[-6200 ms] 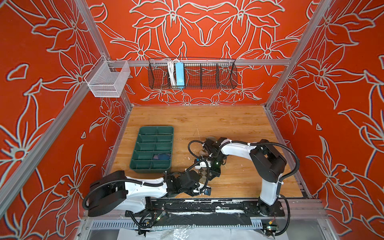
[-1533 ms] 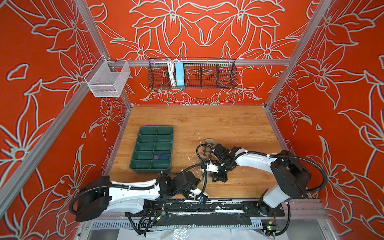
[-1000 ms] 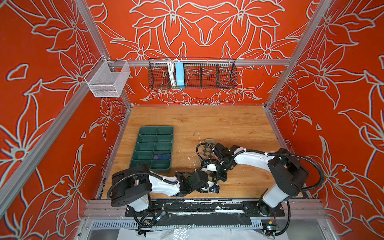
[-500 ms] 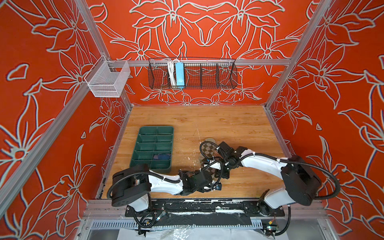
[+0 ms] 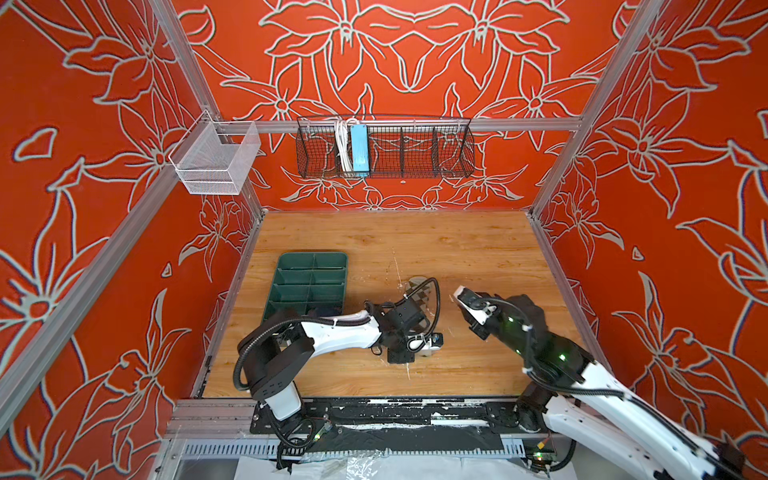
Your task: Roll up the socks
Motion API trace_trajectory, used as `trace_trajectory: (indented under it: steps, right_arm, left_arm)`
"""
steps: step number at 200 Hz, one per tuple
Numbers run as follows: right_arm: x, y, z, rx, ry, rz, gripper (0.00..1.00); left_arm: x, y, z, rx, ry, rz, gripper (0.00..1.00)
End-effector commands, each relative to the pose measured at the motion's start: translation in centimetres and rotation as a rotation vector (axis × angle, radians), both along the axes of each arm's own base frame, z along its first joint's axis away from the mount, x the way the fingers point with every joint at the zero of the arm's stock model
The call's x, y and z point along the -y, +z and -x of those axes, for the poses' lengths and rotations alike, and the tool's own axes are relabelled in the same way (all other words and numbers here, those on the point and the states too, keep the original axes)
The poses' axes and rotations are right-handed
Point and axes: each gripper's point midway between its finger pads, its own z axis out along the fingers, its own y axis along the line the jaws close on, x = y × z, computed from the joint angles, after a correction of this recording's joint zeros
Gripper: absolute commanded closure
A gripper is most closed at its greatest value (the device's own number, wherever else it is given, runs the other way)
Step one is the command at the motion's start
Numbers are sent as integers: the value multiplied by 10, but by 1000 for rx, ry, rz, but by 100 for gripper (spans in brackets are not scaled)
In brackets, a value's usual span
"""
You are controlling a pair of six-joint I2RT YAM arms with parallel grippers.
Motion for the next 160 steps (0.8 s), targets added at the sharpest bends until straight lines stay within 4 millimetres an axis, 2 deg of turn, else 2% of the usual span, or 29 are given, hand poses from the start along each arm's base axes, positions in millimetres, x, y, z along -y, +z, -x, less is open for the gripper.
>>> trace_trajectory:
  steps: [1,15,51,102,119,134,160]
  right_arm:
    - [-16,-1,40,114,279,99,55]
    - [-21,-19,63,59,418,185,55]
    - [-24,-55,77,-42,500,375,52]
    - [-78,-110,93,-16,603,606,42]
    - [-94,-132,89,-17,579,616,40]
    - [-105,-143,81,-7,526,581,40]
    - [-109,-159,64,8,424,570,40]
  left_arm:
    - [-7,-1,21,-222,13,-23,100]
    - [-7,-1,20,-277,19,-31,100]
    - [-4,0,9,-360,66,-30,100]
    - [-4,3,2,-396,96,-7,100]
    - [-3,3,3,-400,96,-8,100]
    - [-3,3,2,-402,96,-9,100]
    - [-3,2,3,-415,92,-13,100]
